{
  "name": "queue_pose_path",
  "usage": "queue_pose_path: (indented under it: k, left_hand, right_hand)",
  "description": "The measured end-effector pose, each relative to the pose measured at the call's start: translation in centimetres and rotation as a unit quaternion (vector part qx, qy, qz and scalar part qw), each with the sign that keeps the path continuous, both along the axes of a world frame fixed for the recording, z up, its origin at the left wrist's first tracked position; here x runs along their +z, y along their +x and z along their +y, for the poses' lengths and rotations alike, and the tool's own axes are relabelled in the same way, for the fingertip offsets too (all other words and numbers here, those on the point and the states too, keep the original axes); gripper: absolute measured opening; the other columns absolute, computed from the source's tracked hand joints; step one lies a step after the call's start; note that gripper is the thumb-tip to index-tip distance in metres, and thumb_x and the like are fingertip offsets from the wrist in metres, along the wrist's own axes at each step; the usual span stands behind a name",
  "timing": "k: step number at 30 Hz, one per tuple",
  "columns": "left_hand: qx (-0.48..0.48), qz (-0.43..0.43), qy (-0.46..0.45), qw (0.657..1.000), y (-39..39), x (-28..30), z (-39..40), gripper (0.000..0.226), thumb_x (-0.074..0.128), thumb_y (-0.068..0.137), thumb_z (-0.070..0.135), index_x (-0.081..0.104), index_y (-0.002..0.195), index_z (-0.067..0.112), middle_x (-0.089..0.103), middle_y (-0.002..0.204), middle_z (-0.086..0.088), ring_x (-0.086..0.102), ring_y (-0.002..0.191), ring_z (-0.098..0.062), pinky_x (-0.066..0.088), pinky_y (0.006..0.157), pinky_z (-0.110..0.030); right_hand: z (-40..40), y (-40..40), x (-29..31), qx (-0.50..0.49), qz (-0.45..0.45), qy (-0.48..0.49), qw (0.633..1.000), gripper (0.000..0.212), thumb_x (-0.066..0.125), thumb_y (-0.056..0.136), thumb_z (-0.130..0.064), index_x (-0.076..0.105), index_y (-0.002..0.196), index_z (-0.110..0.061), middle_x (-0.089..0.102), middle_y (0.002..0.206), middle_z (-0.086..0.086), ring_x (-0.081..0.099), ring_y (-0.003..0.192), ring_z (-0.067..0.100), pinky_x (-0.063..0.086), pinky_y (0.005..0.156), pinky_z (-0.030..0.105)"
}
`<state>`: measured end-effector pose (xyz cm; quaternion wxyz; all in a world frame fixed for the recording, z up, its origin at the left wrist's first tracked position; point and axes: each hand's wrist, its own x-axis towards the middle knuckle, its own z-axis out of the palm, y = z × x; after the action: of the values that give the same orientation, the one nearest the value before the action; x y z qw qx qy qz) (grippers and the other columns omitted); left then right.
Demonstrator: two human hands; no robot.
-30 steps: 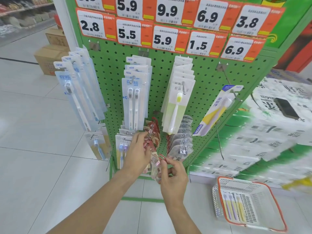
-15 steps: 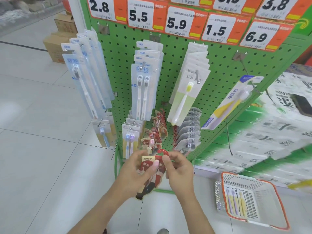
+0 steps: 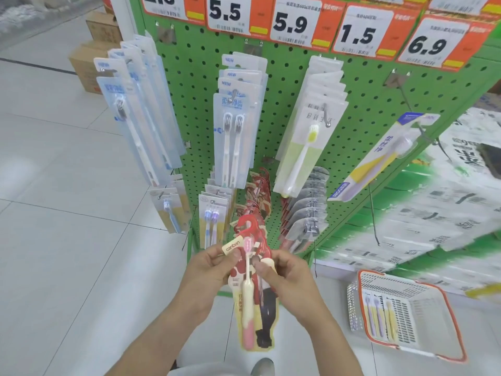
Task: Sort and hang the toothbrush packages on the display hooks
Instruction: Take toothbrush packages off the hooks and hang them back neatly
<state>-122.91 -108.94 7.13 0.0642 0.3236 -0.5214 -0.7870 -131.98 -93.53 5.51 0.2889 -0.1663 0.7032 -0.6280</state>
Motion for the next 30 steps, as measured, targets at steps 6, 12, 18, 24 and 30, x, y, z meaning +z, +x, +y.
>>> queue_pose_path:
  k: [6,12,18,24,30]
  left_hand:
    - [-0.110,0.001,-0.002,0.994,0.8,0.1,0.7,0.029,0.067,0.090,0.028,0.075,0.103,0.003,0.075,0.101,-0.022,0.072,0.087,-0.030,0.057,0.088,-0.042]
    - [-0.078,-0.004,0.021,0.997,1.0,0.4,0.8,0.031,0.066,0.088,0.026,0.075,0.102,0.000,0.076,0.099,-0.022,0.074,0.088,-0.039,0.060,0.076,-0.038]
    - [-0.111,-0.014,0.027,0.993,1.7,0.7,0.7,0.030,0.060,0.097,0.028,0.077,0.104,0.005,0.076,0.101,-0.020,0.074,0.093,-0.038,0.060,0.084,-0.041]
    - [-0.082,-0.011,0.026,0.996,2.6,0.3,0.5,0.025,0.062,0.094,0.022,0.077,0.104,0.004,0.076,0.099,-0.021,0.075,0.087,-0.036,0.061,0.076,-0.035]
    - [-0.017,-0.021,0.028,0.999,2.9,-0.3,0.9,0.033,0.067,0.085,0.030,0.077,0.102,0.003,0.076,0.099,-0.021,0.075,0.089,-0.037,0.062,0.077,-0.034]
  right_hand:
    - [0.0,0.2,0.9,-0.047,-0.065,-0.089,0.993,0.021,0.074,0.090,-0.013,0.068,0.098,0.006,0.065,0.067,-0.004,0.051,0.052,0.003,0.040,0.052,0.015]
    - [0.9,0.5,0.8,-0.002,-0.047,-0.033,0.998,0.021,0.080,0.086,-0.021,0.071,0.098,-0.006,0.074,0.093,0.017,0.066,0.081,0.021,0.052,0.076,0.032]
    - [0.7,1.2,0.6,-0.046,-0.046,-0.036,0.997,0.023,0.081,0.083,-0.023,0.073,0.099,-0.008,0.076,0.093,0.017,0.070,0.081,0.025,0.055,0.078,0.039]
    - [0.5,1.8,0.2,-0.041,-0.035,-0.005,0.999,0.025,0.083,0.083,-0.030,0.073,0.096,-0.011,0.075,0.093,0.019,0.067,0.080,0.027,0.054,0.078,0.045]
    - [0.3,1.8,0.5,-0.060,0.006,0.047,0.997,0.037,0.089,0.077,-0.029,0.068,0.108,-0.030,0.072,0.094,-0.003,0.066,0.081,0.019,0.055,0.071,0.036]
